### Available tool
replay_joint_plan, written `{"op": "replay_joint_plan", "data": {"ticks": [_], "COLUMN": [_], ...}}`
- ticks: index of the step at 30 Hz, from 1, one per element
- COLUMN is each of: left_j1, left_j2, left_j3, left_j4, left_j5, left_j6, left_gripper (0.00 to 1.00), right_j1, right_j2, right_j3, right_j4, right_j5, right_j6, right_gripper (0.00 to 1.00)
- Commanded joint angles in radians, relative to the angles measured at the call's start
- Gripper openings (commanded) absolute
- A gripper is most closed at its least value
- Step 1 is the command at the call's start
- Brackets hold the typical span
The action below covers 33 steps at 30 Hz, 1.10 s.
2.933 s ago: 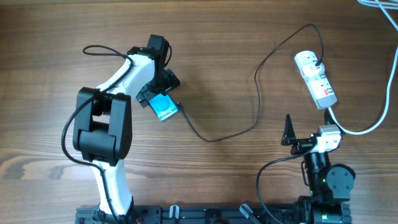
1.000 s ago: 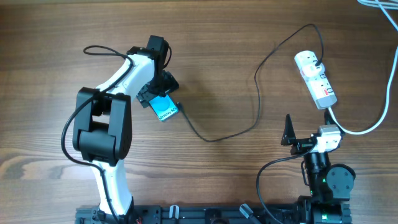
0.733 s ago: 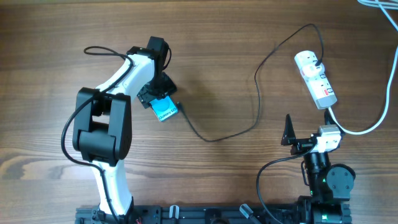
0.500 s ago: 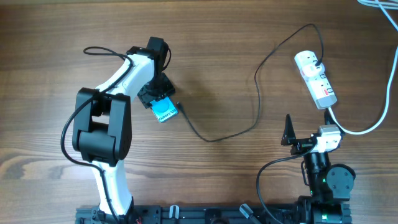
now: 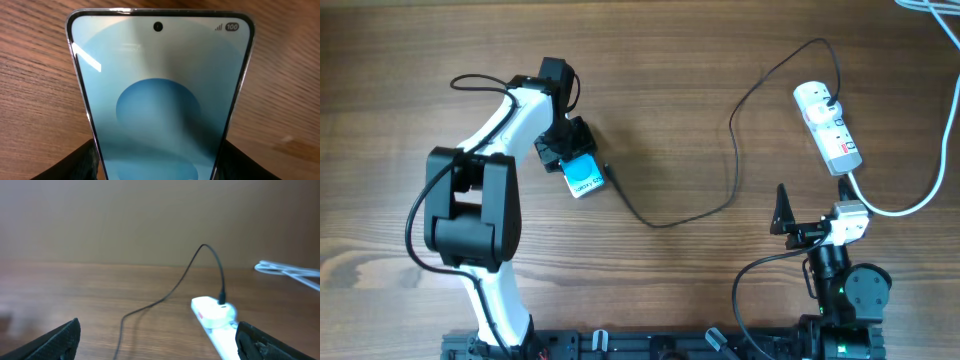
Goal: Plug charger to phone and switch on socket
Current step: 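Move the right gripper toward the cable plug near the phone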
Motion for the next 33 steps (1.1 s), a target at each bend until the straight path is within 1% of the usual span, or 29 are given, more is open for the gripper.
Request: {"op": "replay_joint_plan", "data": {"ticks": [1, 3, 4, 5, 7, 9, 11, 12, 14, 15, 16, 18, 19, 20, 21, 22, 23, 25, 26, 27, 28, 29, 32, 33], "left_j1": [0.003, 0.003, 0.003, 0.003, 0.003, 0.003, 0.003, 0.003, 0.003, 0.003, 0.003, 0.003, 0.003, 0.003, 0.003, 0.003, 0.003, 0.002, 0.002, 0.002, 0.002, 0.002, 0.002, 0.002], "left_j2": [-0.091, -0.094, -0.094, -0.094, -0.094, -0.094, -0.094, -0.094, -0.094, -0.094, -0.094, -0.094, -0.094, -0.094, -0.094, -0.094, -0.094, -0.094, -0.094, -0.094, -0.094, -0.094, -0.094, -0.094], "left_j3": [-0.002, -0.002, -0.002, -0.002, -0.002, -0.002, -0.002, -0.002, -0.002, -0.002, -0.002, -0.002, -0.002, -0.002, -0.002, -0.002, -0.002, -0.002, -0.002, -0.002, -0.002, -0.002, -0.002, -0.002], "left_j4": [0.009, 0.008, 0.008, 0.008, 0.009, 0.009, 0.008, 0.008, 0.009, 0.010, 0.010, 0.010, 0.012, 0.013, 0.013, 0.013, 0.013, 0.013, 0.014, 0.014, 0.015, 0.015, 0.012, 0.012], "left_j5": [0.074, 0.089, 0.091, 0.091, 0.091, 0.091, 0.091, 0.091, 0.091, 0.091, 0.091, 0.091, 0.091, 0.091, 0.091, 0.091, 0.091, 0.091, 0.091, 0.091, 0.091, 0.091, 0.091, 0.091], "left_j6": [0.036, 0.036, 0.037, 0.036, 0.037, 0.037, 0.037, 0.037, 0.037, 0.037, 0.037, 0.037, 0.037, 0.037, 0.037, 0.037, 0.037, 0.041, 0.044, 0.044, 0.045, 0.048, 0.063, 0.063], "left_gripper": [0.64, 0.64, 0.64, 0.64, 0.64, 0.64, 0.64, 0.65, 0.65, 0.65, 0.65, 0.65, 0.65, 0.65, 0.65, 0.65, 0.66, 0.66, 0.66, 0.66, 0.66, 0.66, 0.66, 0.66], "right_j1": [0.001, 0.001, 0.001, 0.001, 0.001, 0.001, 0.001, 0.001, 0.001, 0.001, 0.001, 0.001, 0.001, 0.001, 0.001, 0.002, 0.010, 0.042, 0.071, 0.107, 0.146, 0.173, 0.266, 0.309], "right_j2": [-0.010, -0.010, -0.010, -0.010, 0.020, 0.105, 0.274, 0.404, 0.562, 0.696, 0.860, 1.009, 1.116, 1.178, 1.250, 1.296, 1.369, 1.439, 1.467, 1.488, 1.506, 1.518, 1.552, 1.560], "right_j3": [-0.001, -0.001, 0.006, 0.026, 0.128, 0.247, 0.429, 0.561, 0.721, 0.849, 0.991, 1.087, 1.113, 1.113, 1.113, 1.113, 1.113, 1.112, 1.111, 1.111, 1.111, 1.111, 1.110, 1.110], "right_j4": [0.011, 0.045, 0.060, 0.055, 0.020, -0.060, -0.196, -0.291, -0.424, -0.555, -0.732, -0.854, -0.860, -0.859, -0.870, -0.871, -0.863, -0.853, -0.849, -0.841, -0.811, -0.780, -0.702, -0.674], "right_j5": [-0.100, -0.347, -0.410, -0.442, -0.447, -0.447, -0.489, -0.529, -0.569, -0.630, -0.673, -0.673, -0.696, -0.723, -0.784, -0.831, -0.922, -0.914, -0.863, -0.805, -0.793, -0.793, -0.798, -0.797], "right_j6": [0.247, 0.172, 0.163, 0.163, 0.164, 0.166, 0.170, 0.160, 0.145, 0.074, 0.010, 0.006, 0.043, 0.066, 0.051, 0.035, -0.022, -0.053, -0.049, -0.048, -0.049, -0.049, -0.043, -0.020], "right_gripper": [1.00, 1.00, 1.00, 1.00, 1.00, 1.00, 1.00, 1.00, 1.00, 1.00, 1.00, 1.00, 1.00, 1.00, 1.00, 0.97, 0.89, 0.85, 0.84, 0.86, 0.91, 1.00, 1.00, 1.00]}}
